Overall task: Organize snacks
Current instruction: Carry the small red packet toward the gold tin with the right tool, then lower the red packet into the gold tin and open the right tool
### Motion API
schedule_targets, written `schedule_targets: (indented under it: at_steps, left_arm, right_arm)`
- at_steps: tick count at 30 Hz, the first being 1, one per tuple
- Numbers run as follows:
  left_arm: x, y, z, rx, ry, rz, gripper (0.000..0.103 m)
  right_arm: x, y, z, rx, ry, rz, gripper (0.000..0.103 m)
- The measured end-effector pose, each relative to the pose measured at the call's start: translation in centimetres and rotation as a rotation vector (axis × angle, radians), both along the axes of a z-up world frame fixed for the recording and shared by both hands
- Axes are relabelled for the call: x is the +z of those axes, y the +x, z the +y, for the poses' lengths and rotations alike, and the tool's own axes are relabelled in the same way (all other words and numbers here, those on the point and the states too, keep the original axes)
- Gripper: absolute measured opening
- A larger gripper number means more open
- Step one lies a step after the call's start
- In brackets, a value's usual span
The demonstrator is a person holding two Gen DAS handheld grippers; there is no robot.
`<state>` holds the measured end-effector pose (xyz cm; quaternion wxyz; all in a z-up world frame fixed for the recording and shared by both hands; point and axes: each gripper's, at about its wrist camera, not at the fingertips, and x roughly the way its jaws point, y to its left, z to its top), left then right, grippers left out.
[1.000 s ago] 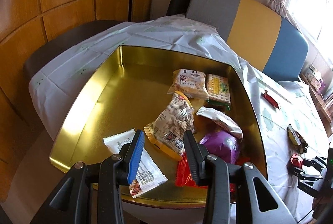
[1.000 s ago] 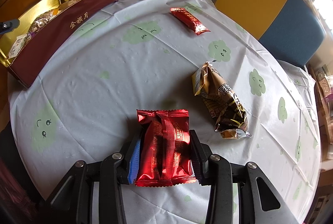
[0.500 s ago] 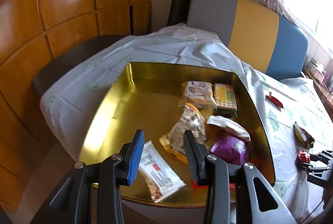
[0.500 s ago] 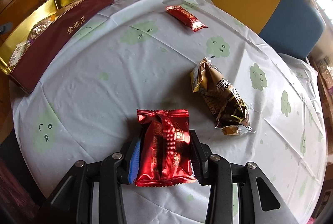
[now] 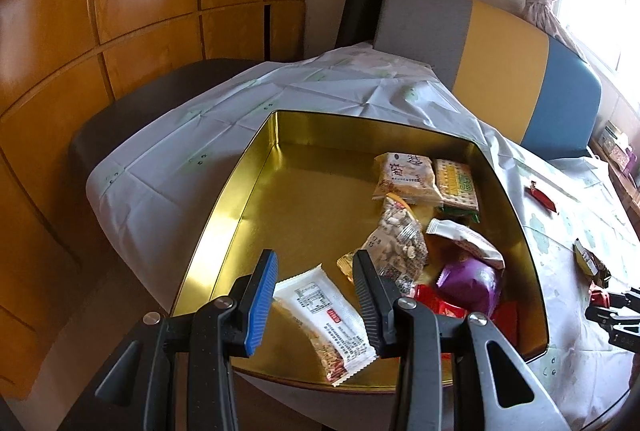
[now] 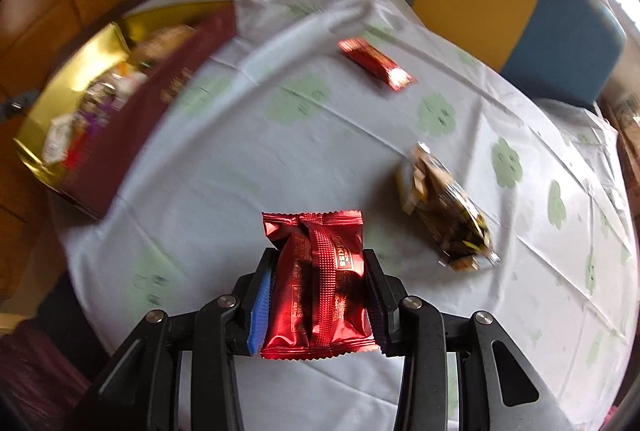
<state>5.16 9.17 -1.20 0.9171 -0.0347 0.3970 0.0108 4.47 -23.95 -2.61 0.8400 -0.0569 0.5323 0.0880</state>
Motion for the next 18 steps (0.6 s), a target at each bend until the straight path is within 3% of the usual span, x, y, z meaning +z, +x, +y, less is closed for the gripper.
schedule_targets:
  at_steps: [12, 18]
  left_arm:
    - [-0.1, 0.0, 2.2, 0.067, -0.028, -0.023, 0.039]
    - [-0.1, 0.2, 3.1, 0.095, -0.034, -0.026, 0.039]
  right_arm:
    - [6.2, 2.3, 12.0, 0.222, 0.202, -0.140, 0.041]
    - [4.6, 5.0, 19.8, 0.333, 0.257, -0.094, 0.042]
